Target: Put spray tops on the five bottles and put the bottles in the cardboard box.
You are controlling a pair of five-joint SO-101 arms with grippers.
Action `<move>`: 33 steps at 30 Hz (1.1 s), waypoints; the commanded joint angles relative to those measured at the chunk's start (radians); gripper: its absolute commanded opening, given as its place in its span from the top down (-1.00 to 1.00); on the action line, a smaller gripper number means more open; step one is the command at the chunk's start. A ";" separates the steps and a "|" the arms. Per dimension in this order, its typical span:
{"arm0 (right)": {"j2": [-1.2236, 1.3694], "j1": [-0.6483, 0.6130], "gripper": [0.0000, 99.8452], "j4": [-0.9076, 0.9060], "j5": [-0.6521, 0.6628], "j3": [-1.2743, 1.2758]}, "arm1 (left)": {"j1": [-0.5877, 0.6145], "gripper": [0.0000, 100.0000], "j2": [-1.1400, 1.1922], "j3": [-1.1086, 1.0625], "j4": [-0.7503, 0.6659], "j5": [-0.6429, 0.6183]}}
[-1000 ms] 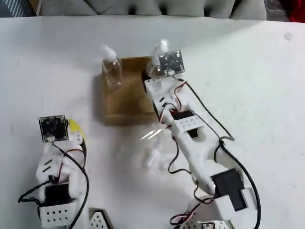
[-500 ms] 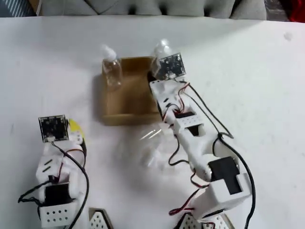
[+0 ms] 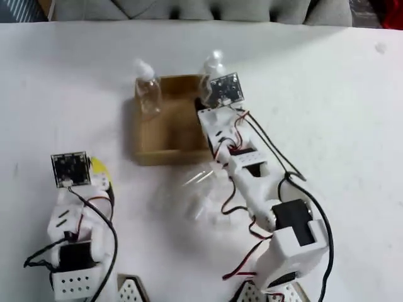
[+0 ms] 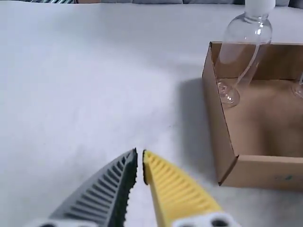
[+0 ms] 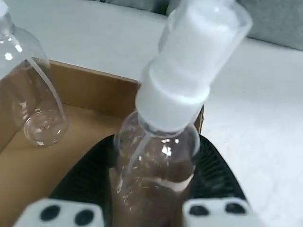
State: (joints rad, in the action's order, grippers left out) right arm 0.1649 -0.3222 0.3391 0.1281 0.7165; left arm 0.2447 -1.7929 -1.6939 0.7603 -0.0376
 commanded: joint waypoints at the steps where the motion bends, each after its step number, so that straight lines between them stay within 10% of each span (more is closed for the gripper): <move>1: 0.004 0.004 0.97 0.018 0.014 -0.041 | -0.018 0.94 -0.008 0.000 0.002 0.014; 33: 0.007 -0.047 0.64 0.018 0.012 -0.023 | -0.016 0.94 -0.008 0.000 -0.002 0.014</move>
State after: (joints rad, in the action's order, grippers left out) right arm 0.1741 -0.3468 0.3468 0.1297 0.7135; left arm 0.2447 -1.7929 -1.6939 0.7603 -0.0376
